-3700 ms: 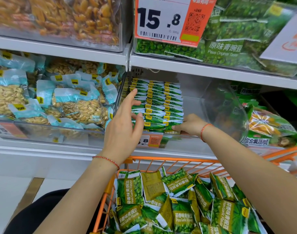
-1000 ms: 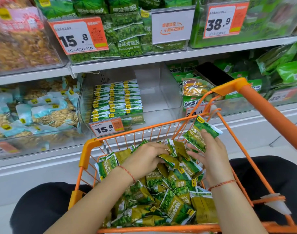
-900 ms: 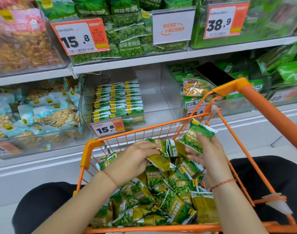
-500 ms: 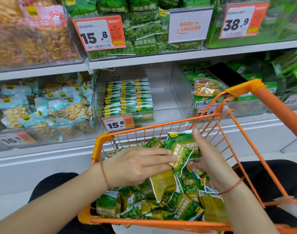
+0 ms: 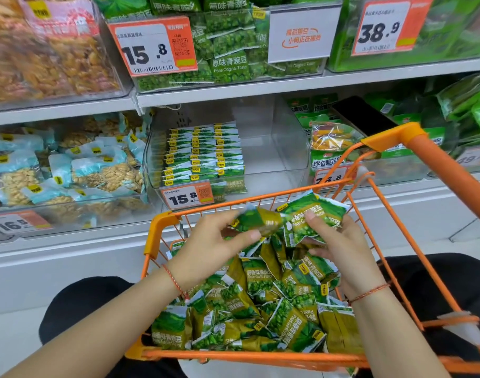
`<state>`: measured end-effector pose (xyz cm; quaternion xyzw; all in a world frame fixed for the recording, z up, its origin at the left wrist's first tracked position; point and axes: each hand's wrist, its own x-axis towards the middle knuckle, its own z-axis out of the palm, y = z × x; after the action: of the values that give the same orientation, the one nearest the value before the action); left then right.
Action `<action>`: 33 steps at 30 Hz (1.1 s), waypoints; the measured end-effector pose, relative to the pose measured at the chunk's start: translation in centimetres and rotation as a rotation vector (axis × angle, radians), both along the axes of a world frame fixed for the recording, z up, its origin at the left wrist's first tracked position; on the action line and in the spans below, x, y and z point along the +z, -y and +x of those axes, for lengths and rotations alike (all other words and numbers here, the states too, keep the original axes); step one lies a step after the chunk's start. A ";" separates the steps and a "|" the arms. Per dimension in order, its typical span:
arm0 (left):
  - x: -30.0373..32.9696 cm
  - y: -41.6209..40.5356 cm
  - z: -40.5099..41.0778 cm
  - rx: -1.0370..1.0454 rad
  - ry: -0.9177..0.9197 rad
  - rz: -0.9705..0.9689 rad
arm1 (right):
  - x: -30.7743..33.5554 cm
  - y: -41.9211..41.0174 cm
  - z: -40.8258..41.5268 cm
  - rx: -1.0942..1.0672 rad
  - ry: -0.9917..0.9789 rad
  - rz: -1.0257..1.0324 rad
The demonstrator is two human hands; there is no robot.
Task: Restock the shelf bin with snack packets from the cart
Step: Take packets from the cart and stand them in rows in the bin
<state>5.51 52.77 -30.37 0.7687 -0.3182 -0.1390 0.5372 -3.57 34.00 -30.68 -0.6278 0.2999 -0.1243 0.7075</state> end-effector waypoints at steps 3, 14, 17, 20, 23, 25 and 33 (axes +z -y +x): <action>0.6 1.2 -0.9 -0.013 -0.440 -0.120 | 0.0 0.0 0.0 -0.024 0.032 0.031; 0.5 3.6 -2.5 0.047 -0.581 -0.121 | 0.2 -0.5 -0.1 -0.050 0.129 0.119; 0.7 3.2 -1.7 0.077 -0.519 -0.128 | 0.2 -0.3 -0.1 -0.061 0.121 0.135; 0.8 3.4 -1.2 0.098 -0.561 -0.153 | 0.3 -0.6 0.0 -0.012 0.137 0.223; 1.1 3.9 -1.4 0.089 -0.599 -0.180 | 0.7 -0.9 0.1 0.003 0.165 0.307; 1.2 4.3 -1.5 0.108 -0.625 -0.217 | 0.9 -0.8 0.2 -0.001 0.196 0.349; 1.5 5.0 -1.6 0.086 -0.327 0.063 | 0.6 -1.0 -0.3 0.093 0.159 0.074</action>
<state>3.86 47.80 -28.86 0.7652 -0.1888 -0.2491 0.5628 -3.85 34.96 -30.05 -0.6026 0.2175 -0.1298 0.7568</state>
